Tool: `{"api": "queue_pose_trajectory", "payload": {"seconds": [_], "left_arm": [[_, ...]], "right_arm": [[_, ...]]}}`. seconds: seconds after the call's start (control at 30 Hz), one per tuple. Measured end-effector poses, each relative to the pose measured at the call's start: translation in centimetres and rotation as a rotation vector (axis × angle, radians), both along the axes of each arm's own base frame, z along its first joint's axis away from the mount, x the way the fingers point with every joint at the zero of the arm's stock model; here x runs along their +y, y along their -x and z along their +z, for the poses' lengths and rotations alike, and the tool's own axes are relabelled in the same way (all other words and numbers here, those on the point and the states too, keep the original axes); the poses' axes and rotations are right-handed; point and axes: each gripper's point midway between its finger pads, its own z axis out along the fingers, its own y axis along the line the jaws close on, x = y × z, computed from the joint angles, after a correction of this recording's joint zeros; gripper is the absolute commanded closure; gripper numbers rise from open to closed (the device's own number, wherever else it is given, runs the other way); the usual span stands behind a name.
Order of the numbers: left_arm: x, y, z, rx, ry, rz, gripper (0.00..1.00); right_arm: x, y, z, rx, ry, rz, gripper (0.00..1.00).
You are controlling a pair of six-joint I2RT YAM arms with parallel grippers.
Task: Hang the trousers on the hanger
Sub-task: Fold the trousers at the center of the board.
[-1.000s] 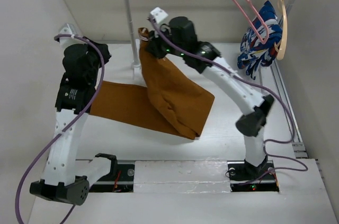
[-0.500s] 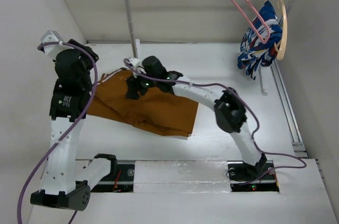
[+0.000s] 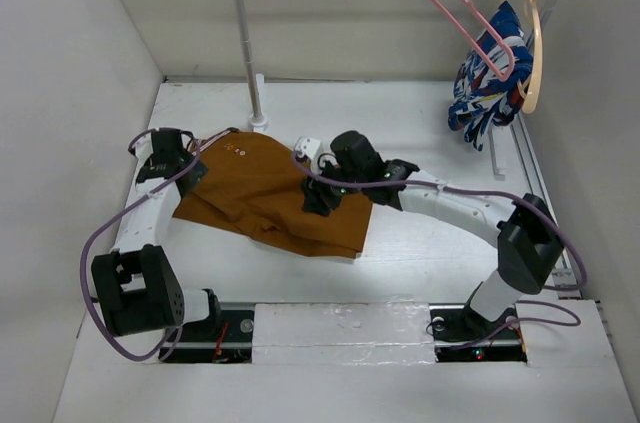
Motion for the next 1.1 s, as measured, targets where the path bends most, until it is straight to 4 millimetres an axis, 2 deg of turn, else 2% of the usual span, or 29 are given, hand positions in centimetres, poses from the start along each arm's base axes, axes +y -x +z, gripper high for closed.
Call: {"api": "queue_pose_trajectory", "payload": {"seconds": [0.13, 0.27, 0.37, 0.4, 0.5, 0.53, 0.57, 0.6, 0.63, 0.73, 0.77, 0.8, 0.87, 1.0, 1.1], "left_arm": [[-0.8, -1.6, 0.3, -0.054, 0.026, -0.034, 0.22], [-1.5, -3.6, 0.1, -0.104, 0.049, -0.072, 0.22], [-1.4, -4.8, -0.7, -0.094, 0.053, -0.077, 0.30], [-1.3, -5.2, -1.3, -0.074, 0.051, -0.073, 0.38], [-0.6, -6.3, -3.1, -0.014, 0.038, -0.055, 0.46], [-0.6, -6.3, -3.1, -0.014, 0.038, -0.055, 0.71], [-0.3, -6.1, -4.3, 0.027, 0.027, -0.043, 0.71], [-0.2, -5.9, -4.3, 0.035, 0.023, -0.037, 0.93], [-0.1, -5.9, -4.2, 0.037, 0.021, -0.033, 1.00], [-0.1, -6.2, -3.5, 0.035, 0.015, -0.037, 1.00], [-0.1, -6.1, -3.2, 0.033, 0.015, -0.038, 1.00], [-0.1, -6.0, -2.9, 0.031, 0.015, -0.037, 1.00], [-0.1, -5.6, -1.9, 0.017, 0.013, -0.037, 1.00], [-0.4, -4.2, 3.2, -0.093, 0.004, -0.033, 1.00], [-0.3, -2.3, 6.6, -0.175, -0.019, -0.014, 1.00]], "right_arm": [[-1.3, 1.6, -3.5, 0.038, 0.090, 0.020, 0.41], [-1.8, 1.4, -4.0, 0.032, 0.107, 0.019, 0.41], [-1.8, 1.2, -4.1, 0.022, 0.110, 0.017, 0.41], [-1.9, 1.2, -4.1, 0.020, 0.111, 0.017, 0.40], [-2.3, 0.7, -4.3, 0.016, 0.116, 0.009, 0.40], [-2.7, 0.3, -4.4, 0.017, 0.121, 0.000, 0.40], [-3.3, -0.3, -4.6, 0.018, 0.126, -0.018, 0.40], [-3.8, -0.8, -4.7, 0.017, 0.129, -0.031, 0.40], [-4.4, -1.3, -4.9, 0.016, 0.133, -0.044, 0.40], [-6.6, -2.3, -5.7, 0.023, 0.154, -0.087, 0.40], [-6.8, -2.4, -5.8, 0.025, 0.156, -0.090, 0.40], [-8.0, -2.7, -6.3, 0.036, 0.176, -0.113, 0.40], [-9.1, -2.9, -7.2, 0.044, 0.196, -0.124, 0.40], [-10.8, -1.3, -9.7, 0.084, 0.261, -0.104, 0.40], [-11.8, 0.5, -11.6, 0.118, 0.305, -0.080, 0.40]]}}
